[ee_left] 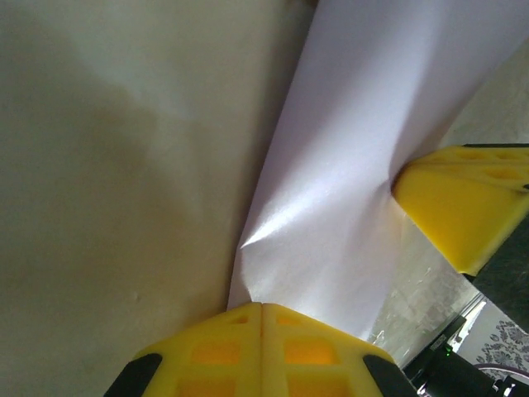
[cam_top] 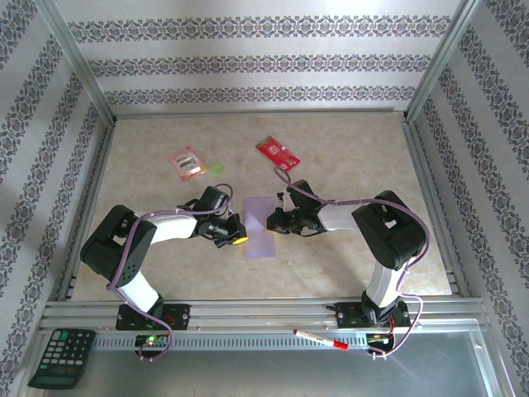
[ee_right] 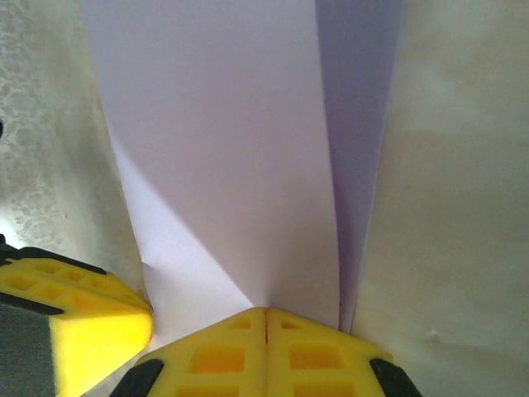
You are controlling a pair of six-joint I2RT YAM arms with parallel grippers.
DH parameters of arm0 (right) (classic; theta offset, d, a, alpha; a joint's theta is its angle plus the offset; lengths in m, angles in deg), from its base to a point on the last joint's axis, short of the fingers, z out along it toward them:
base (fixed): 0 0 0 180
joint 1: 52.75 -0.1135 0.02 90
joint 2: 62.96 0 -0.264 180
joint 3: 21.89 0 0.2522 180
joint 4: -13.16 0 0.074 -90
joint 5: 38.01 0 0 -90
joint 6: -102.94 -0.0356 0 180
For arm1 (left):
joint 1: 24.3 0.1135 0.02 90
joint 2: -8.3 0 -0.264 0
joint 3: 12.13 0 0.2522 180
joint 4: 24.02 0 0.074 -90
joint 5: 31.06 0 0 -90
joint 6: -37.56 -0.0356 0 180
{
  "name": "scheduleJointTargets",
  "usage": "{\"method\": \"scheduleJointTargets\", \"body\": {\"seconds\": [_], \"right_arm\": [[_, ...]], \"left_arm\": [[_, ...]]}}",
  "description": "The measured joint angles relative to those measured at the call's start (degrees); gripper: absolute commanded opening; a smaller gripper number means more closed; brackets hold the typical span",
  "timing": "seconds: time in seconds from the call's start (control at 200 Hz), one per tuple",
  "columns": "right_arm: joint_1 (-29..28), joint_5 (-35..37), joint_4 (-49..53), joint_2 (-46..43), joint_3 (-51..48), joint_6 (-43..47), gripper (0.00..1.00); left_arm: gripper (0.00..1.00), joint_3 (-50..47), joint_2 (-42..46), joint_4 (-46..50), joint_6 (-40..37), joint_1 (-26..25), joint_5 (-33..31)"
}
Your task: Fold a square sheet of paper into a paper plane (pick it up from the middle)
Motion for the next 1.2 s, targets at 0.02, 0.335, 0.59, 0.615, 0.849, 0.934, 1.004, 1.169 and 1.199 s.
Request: {"method": "scheduleJointTargets", "body": {"seconds": [0.02,0.335,0.59,0.615,0.849,0.934,1.004,1.169,1.199], "right_arm": [[0.00,0.00,0.02,0.00,0.00,0.00,0.00],[0.00,0.00,0.00,-0.02,0.00,0.00,0.00],[0.00,0.02,0.00,0.00,0.00,-0.02,0.00],[0.00,0.02,0.02,-0.02,0.00,-0.02,0.00],[0.00,0.07,0.02,-0.07,0.00,-0.02,0.00],[0.00,0.11,0.02,-0.07,0.00,-0.02,0.00],[0.00,0.22,-0.04,-0.11,-0.09,-0.04,0.00],[-0.04,0.68,-0.61,-0.44,-0.55,-0.26,0.00],[-0.04,0.76,-0.72,-0.52,-0.63,-0.50,0.00]], "left_arm": [[0.00,-0.07,0.00,0.00,0.00,0.00,0.02],[0.01,-0.98,-0.17,-1.55,-0.15,0.15,0.33],[0.04,-1.33,1.40,-4.24,0.07,0.15,2.64],[0.04,-1.29,1.64,-4.35,0.07,0.15,2.78],[0.02,-1.22,-0.35,-4.85,0.04,0.15,3.02],[0.01,-1.44,-1.70,-5.42,0.07,0.15,2.99],[0.00,-1.75,-2.05,-6.27,0.04,0.17,3.58],[0.00,-2.08,-2.36,-7.32,-0.31,0.20,4.22],[0.00,-2.08,-2.49,-7.41,-0.66,0.28,4.44]]}}
